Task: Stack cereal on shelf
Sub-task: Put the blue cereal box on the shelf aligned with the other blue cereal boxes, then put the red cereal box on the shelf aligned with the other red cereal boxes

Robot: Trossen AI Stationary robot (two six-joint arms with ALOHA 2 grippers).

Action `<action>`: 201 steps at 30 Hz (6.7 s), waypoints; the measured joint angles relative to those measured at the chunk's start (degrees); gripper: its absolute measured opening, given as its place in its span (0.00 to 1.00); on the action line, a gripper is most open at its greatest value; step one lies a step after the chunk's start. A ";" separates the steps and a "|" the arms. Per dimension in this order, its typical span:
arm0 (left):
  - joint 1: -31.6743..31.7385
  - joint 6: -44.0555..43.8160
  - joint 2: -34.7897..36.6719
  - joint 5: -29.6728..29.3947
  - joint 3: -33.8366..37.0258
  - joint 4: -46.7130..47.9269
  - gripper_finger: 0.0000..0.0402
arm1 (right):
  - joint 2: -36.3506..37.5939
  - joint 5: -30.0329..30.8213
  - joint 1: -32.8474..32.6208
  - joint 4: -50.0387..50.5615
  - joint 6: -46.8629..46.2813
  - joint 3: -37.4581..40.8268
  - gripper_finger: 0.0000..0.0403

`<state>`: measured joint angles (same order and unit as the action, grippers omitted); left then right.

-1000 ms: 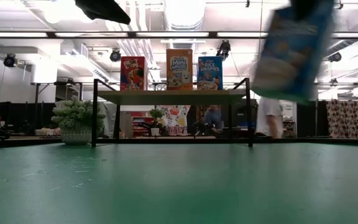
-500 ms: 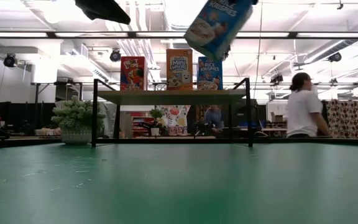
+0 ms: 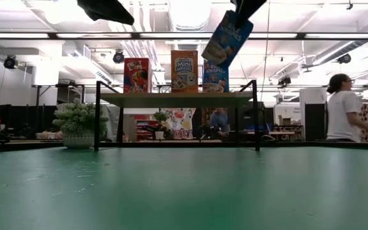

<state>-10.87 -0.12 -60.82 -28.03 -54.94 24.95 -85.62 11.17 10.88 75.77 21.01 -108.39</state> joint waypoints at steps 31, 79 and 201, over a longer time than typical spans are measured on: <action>0.00 0.79 0.00 0.00 0.00 -0.98 0.10 | -7.96 8.13 4.54 1.43 6.67 -1.31 0.37; 0.00 0.85 -0.02 -0.02 0.00 -1.81 0.10 | -8.43 5.34 6.02 4.42 -0.04 -12.55 0.50; -7.85 -7.88 -12.37 2.33 0.56 -22.47 0.10 | 18.38 -3.86 -22.86 -45.78 -41.43 53.62 0.43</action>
<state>-18.72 -8.00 -73.19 -25.71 -54.38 2.48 -67.25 7.31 -11.98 29.99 -20.42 -54.76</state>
